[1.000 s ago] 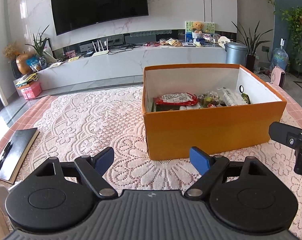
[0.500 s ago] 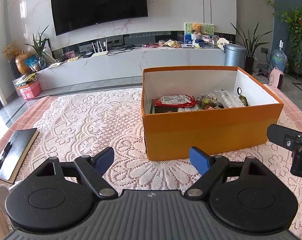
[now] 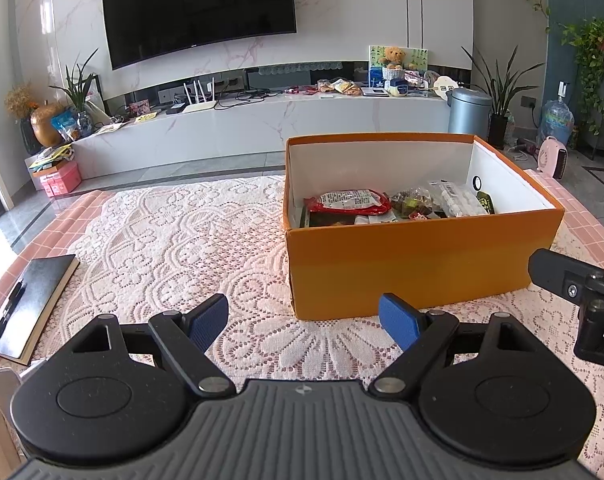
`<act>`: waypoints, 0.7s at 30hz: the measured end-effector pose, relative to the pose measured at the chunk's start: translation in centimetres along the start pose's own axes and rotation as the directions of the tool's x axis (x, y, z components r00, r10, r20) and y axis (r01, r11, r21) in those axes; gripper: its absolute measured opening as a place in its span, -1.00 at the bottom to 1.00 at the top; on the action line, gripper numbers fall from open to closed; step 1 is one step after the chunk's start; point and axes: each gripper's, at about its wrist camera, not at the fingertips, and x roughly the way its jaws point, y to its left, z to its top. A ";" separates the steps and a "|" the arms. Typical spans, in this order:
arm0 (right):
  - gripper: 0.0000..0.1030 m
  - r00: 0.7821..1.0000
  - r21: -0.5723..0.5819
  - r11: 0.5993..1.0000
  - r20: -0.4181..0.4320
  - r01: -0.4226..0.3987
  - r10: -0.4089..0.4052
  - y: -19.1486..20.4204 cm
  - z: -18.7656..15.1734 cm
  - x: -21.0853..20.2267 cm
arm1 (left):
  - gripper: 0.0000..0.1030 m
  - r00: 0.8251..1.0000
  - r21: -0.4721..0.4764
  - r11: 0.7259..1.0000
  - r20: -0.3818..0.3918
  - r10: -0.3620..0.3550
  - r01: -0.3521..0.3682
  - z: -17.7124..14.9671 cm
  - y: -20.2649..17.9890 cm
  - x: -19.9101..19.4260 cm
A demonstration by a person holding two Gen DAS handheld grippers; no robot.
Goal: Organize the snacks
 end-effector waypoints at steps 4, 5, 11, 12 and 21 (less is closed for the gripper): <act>0.84 1.000 0.005 1.000 -0.005 0.000 0.000 -0.1 0.0 0.1 | 0.93 1.000 0.001 1.000 -0.002 -0.002 0.002 0.1 -0.1 -0.1; 0.84 1.000 0.006 1.000 -0.008 -0.001 0.001 -0.1 0.0 0.1 | 0.93 1.000 0.002 1.000 -0.002 -0.002 0.002 0.1 -0.1 -0.1; 0.84 1.000 0.002 1.000 -0.009 0.002 -0.002 0.0 -0.1 0.1 | 0.93 1.000 0.002 1.000 -0.007 -0.005 0.005 0.0 -0.2 -0.1; 0.84 1.000 0.004 1.000 -0.010 0.002 -0.002 0.0 -0.1 0.1 | 0.93 1.000 0.003 1.000 -0.007 -0.005 0.005 0.0 -0.2 -0.1; 0.84 1.000 0.010 1.000 -0.014 -0.002 0.003 -0.1 -0.2 0.1 | 0.93 1.000 0.001 1.000 -0.008 -0.006 0.006 0.0 -0.1 0.0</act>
